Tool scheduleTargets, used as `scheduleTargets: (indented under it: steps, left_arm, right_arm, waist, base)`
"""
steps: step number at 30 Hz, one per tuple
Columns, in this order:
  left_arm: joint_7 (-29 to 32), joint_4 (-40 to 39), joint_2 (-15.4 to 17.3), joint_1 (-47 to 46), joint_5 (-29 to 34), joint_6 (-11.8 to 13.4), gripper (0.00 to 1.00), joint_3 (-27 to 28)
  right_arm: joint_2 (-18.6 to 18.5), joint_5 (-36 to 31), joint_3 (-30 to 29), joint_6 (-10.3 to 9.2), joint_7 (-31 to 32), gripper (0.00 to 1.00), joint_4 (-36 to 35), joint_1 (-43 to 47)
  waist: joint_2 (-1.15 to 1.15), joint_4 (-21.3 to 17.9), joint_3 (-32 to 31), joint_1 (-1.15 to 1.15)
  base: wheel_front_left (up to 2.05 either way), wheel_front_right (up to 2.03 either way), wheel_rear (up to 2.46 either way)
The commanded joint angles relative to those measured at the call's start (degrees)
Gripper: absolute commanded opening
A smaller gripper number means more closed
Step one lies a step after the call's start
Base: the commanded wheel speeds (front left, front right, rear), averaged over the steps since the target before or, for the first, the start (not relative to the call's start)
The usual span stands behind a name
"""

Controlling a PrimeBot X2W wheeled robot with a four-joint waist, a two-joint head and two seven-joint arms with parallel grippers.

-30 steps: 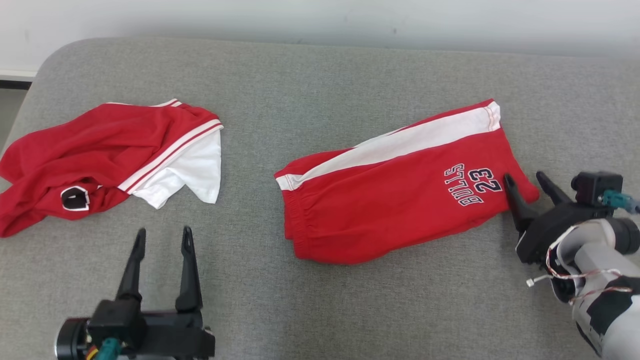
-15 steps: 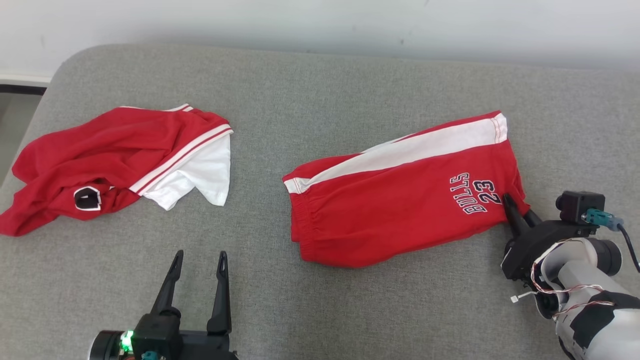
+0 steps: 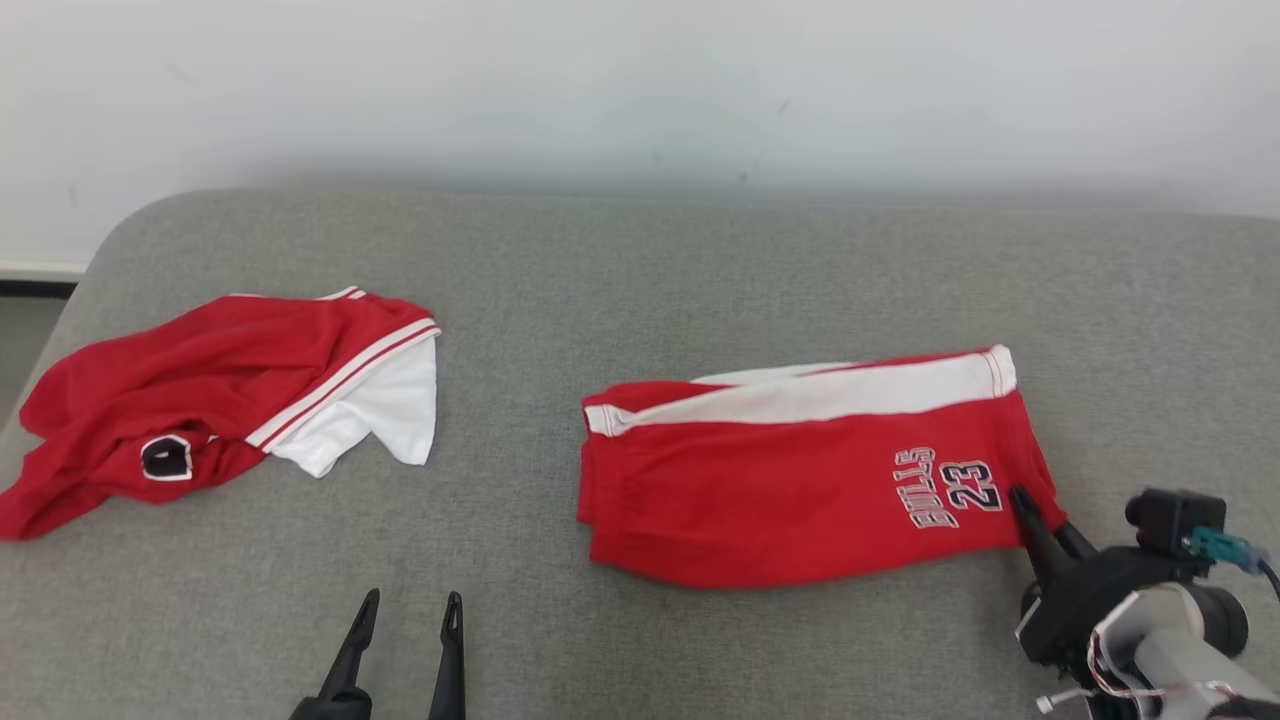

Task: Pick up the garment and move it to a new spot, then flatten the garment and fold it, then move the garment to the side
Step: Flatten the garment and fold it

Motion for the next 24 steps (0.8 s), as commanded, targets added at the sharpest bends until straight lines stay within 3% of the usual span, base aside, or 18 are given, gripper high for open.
scheduleTargets:
  steps: [1,8,9,10,11,24]
  left_arm:
    - [-0.19,-0.07,0.02,0.78,0.02,-0.05,1.00,0.05]
    - [-0.19,-0.12,0.03,1.54,-0.06,-0.28,1.00,-0.02]
    - [-0.19,-0.08,0.03,1.55,-0.06,-0.27,1.00,0.01]
    - [-0.19,-0.08,0.02,1.59,-0.06,-0.24,1.00,0.03]
    - [-0.19,-0.13,0.01,1.61,-0.05,-0.18,1.00,0.11]
    - [-0.19,-0.73,0.02,0.10,1.47,1.02,1.00,-0.27]
  right_arm:
    - [-0.64,0.49,-0.29,0.05,-0.04,0.00,-0.61,1.44]
    - [-2.17,1.58,-0.55,0.05,0.37,0.00,-3.15,8.20]
    - [-2.14,1.81,-0.23,0.05,1.04,0.15,-3.02,8.75]
    - [-2.25,1.90,-0.14,0.05,1.22,0.66,-2.98,8.87]
    - [-2.44,1.87,-0.29,0.05,1.08,1.00,-2.83,8.59]
    - [-1.44,-1.41,-0.96,0.06,3.11,1.00,6.39,0.15]
  waist:
    - [0.00,-1.46,-1.45,0.00]
    - [0.00,-2.71,-2.11,0.00]
    - [0.00,-2.80,-2.13,0.00]
    - [0.00,-2.93,-2.17,0.00]
    - [0.00,-3.02,-2.14,0.00]
    - [0.00,-1.26,-1.21,0.00]
  base:
    - [0.00,0.00,0.00]
    - [0.00,0.00,0.00]
    - [0.00,0.00,0.00]
    - [0.00,0.00,0.00]
    - [0.00,0.00,0.00]
    - [0.00,0.00,0.00]
